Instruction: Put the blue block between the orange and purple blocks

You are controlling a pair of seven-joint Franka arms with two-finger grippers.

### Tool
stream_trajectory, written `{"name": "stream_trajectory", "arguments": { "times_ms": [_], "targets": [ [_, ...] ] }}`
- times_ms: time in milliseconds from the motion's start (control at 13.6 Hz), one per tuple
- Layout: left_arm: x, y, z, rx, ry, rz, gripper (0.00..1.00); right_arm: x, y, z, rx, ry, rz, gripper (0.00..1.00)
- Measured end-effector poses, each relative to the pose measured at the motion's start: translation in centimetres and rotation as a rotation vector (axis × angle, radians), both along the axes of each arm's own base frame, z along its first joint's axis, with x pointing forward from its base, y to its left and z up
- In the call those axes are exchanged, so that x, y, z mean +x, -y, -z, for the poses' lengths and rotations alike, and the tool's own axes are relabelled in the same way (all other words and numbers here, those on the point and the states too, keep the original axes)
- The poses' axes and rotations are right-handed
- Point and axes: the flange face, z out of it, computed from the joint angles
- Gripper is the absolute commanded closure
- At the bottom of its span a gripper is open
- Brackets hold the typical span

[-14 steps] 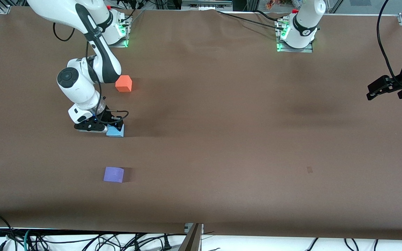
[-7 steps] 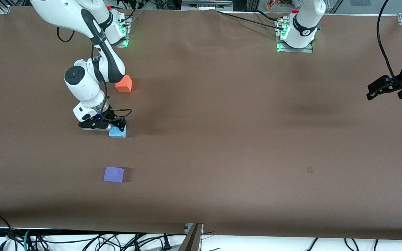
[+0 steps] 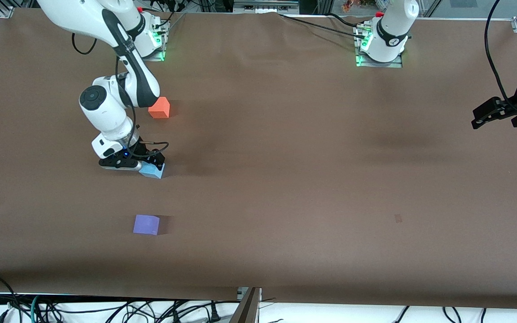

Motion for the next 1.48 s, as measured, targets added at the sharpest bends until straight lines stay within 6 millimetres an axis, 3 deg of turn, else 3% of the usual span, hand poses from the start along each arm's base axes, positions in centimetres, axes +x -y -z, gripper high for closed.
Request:
{"name": "stream_trajectory", "arguments": {
  "times_ms": [295,590,738,1033,1180,1475],
  "targets": [
    [0.0,0.0,0.0,0.000,0.000,0.000,0.00,2.5,0.1,-7.1,0.005,-0.097,0.002,0.00],
    [0.0,0.0,0.0,0.000,-0.001,0.000,0.00,5.3,2.8,-18.4,-0.009,-0.239,-0.009,0.00],
    [0.0,0.0,0.0,0.000,-0.001,0.000,0.00,5.8,4.3,-22.4,-0.011,-0.267,0.010,0.00],
    [0.0,-0.1,0.0,0.000,-0.001,-0.001,0.00,5.6,6.8,-27.3,-0.023,-0.289,0.031,0.00],
    [0.0,-0.1,0.0,0.000,-0.001,-0.001,0.00,4.6,7.3,-29.1,-0.108,-0.290,0.001,0.00],
    [0.1,-0.3,0.2,0.000,-0.004,-0.005,0.00,2.4,8.7,-34.3,-0.112,-0.219,-0.017,0.00]
  ]
}}
